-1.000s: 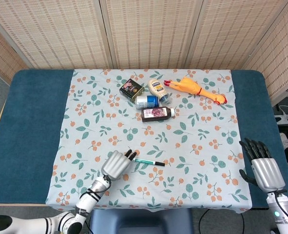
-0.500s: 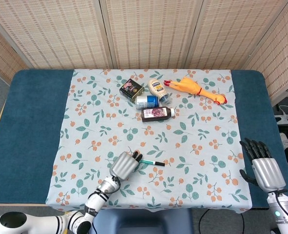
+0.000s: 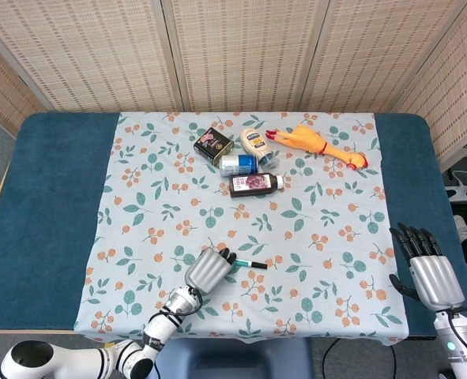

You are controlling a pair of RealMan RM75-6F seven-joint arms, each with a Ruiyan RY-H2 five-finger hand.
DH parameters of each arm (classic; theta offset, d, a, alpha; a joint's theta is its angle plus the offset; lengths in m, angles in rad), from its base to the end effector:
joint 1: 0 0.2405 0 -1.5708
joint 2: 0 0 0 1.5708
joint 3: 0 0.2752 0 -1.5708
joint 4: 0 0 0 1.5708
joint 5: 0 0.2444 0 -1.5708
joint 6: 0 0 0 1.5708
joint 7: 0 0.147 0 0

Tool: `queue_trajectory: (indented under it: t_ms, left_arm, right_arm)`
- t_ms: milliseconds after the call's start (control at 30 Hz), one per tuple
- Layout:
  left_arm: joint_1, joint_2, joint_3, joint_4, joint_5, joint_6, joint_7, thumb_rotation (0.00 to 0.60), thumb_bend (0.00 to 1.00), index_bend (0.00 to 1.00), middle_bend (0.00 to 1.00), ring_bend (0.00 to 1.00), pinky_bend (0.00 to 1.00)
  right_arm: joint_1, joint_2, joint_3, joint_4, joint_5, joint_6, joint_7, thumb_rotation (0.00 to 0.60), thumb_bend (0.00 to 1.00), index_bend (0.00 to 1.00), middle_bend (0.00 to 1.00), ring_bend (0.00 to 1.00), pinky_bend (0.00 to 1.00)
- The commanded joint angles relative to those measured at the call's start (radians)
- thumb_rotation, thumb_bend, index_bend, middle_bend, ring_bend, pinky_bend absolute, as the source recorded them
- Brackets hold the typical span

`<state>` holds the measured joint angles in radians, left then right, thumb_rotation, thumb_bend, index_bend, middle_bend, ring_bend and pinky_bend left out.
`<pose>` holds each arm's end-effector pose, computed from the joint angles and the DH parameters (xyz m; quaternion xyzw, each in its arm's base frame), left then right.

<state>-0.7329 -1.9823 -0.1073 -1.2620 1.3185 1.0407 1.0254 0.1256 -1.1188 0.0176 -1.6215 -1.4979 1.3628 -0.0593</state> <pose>-0.0882 0.2861 -0.1763 -0.8455 -0.0747 -0.2974 0.4372 -0.3420 -0.1926 0.1142 0.6409 -0.4032 0.3394 0.5581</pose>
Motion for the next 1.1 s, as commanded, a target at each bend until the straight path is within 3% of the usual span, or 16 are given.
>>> queue_trajectory:
  t_ms: [33, 300, 467, 767, 1100]
  left_arm:
    - [-0.002, -0.003, -0.001, 0.005, -0.006, -0.004, 0.003, 0.600, 0.40, 0.33, 0.42, 0.96, 1.00]
    - [-0.012, -0.013, 0.006, 0.022, -0.013, -0.007, 0.019, 0.600, 0.40, 0.35, 0.43, 0.96, 1.00]
    - [-0.012, -0.008, 0.011, 0.022, -0.015, -0.002, 0.023, 0.600, 0.40, 0.40, 0.51, 0.96, 1.00]
    - [-0.013, 0.005, 0.019, 0.006, -0.026, -0.004, 0.035, 0.600, 0.40, 0.47, 0.56, 0.96, 1.00]
    - [-0.014, 0.040, 0.028, -0.069, -0.061, -0.008, 0.091, 0.600, 0.40, 0.39, 0.51, 0.96, 1.00]
  right_arm:
    - [-0.001, 0.001, 0.001, -0.001, -0.001, 0.003, 0.001, 0.600, 0.20, 0.00, 0.00, 0.00, 0.00]
    - [-0.002, 0.003, 0.000, -0.003, -0.002, 0.004, 0.000, 0.600, 0.20, 0.00, 0.00, 0.00, 0.00]
    - [-0.002, 0.003, 0.000, -0.003, -0.001, 0.007, 0.000, 0.600, 0.20, 0.00, 0.00, 0.00, 0.00]
    - [0.000, -0.002, 0.000, -0.002, 0.002, 0.000, -0.006, 0.600, 0.20, 0.00, 0.00, 0.00, 0.00]
    - [0.001, -0.004, -0.001, -0.001, 0.002, -0.002, -0.010, 0.600, 0.20, 0.00, 0.00, 0.00, 0.00]
